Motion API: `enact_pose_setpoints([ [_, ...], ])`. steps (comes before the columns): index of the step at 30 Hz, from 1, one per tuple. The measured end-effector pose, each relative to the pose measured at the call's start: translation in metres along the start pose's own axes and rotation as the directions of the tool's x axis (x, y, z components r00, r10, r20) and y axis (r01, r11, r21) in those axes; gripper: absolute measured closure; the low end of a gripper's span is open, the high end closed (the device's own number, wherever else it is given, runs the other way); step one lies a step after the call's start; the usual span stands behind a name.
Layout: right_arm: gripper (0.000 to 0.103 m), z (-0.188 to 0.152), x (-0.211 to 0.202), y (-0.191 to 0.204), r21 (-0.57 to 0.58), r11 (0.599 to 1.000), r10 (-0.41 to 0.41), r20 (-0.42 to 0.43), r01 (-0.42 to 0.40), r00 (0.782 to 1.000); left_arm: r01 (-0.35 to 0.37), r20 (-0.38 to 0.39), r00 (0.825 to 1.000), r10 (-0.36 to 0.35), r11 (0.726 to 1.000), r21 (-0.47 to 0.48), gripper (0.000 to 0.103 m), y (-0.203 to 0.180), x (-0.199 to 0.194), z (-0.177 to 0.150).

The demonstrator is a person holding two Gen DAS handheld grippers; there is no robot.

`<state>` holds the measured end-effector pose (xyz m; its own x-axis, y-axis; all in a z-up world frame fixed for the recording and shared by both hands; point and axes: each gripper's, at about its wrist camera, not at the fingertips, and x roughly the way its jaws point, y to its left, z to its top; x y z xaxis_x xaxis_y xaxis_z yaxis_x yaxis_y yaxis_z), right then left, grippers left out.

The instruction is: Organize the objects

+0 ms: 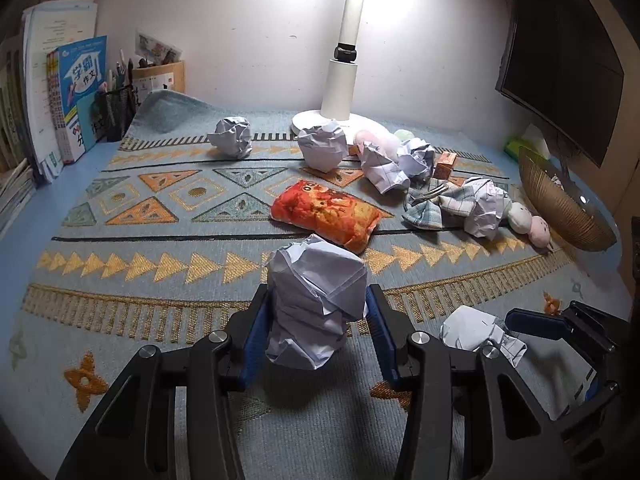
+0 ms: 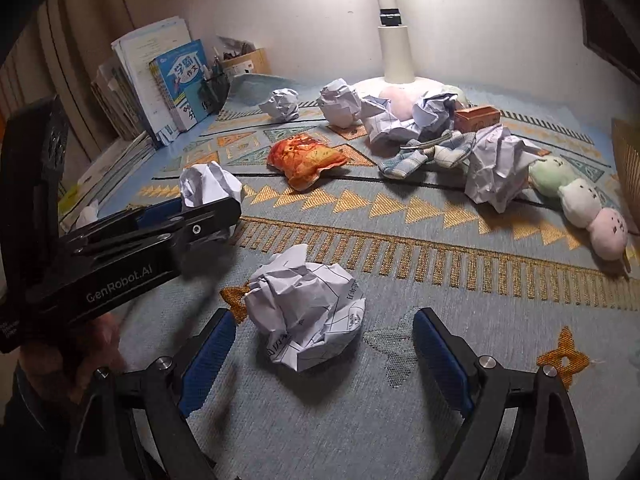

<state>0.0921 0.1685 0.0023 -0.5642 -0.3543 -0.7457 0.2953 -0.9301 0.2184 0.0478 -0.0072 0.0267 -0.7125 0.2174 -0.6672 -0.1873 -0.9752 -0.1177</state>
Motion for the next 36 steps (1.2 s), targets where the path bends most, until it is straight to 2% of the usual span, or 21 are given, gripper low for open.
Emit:
enact_pose_setpoints([
  [4,0.013,0.005,-0.003,-0.006,0.082,0.995,0.053,-0.003,-0.053,0.999,-0.001,0.005,1.0,0.001,1.0,0.005,0.059,-0.001,-0.001,0.0],
  [8,0.016,0.008,0.001,0.003,0.071,0.997,0.027,-0.019,-0.026,0.999,0.006,0.0,1.0,-0.006,1.0,-0.003,0.059,0.001,0.0,0.0],
  [12,0.043,0.008,0.004,0.011,0.044,0.999,-0.027,-0.013,0.028,1.0,0.005,0.002,1.0,-0.005,1.0,0.001,0.059,0.0,0.0,0.0],
  [13,0.047,0.008,0.004,0.012,0.036,0.999,-0.031,-0.009,0.031,0.999,0.005,0.002,1.0,-0.005,1.0,0.002,0.059,-0.001,0.001,0.0],
  [19,0.048,0.008,-0.003,0.004,0.074,0.997,-0.018,0.02,0.016,1.0,0.009,0.001,1.0,-0.009,1.0,0.01,0.059,-0.002,0.001,0.0],
  [24,0.049,0.017,-0.032,-0.01,0.107,0.994,-0.029,0.087,0.019,0.996,0.015,-0.007,1.0,-0.015,1.0,0.026,0.059,-0.008,-0.001,0.001],
  [28,0.049,0.026,-0.068,-0.033,0.152,0.988,-0.062,0.155,0.038,0.986,0.115,0.011,0.993,-0.115,0.993,-0.01,0.059,-0.024,-0.015,0.008],
  [32,0.048,0.033,-0.108,-0.068,0.217,0.973,-0.119,0.199,0.075,0.973,0.147,0.05,0.987,-0.15,0.987,0.062,0.059,-0.067,-0.028,0.026],
  [36,0.048,0.041,-0.156,-0.11,0.28,0.949,-0.221,0.258,0.146,0.941,0.231,0.054,0.97,-0.238,0.966,0.114,0.059,-0.112,-0.028,0.051],
])
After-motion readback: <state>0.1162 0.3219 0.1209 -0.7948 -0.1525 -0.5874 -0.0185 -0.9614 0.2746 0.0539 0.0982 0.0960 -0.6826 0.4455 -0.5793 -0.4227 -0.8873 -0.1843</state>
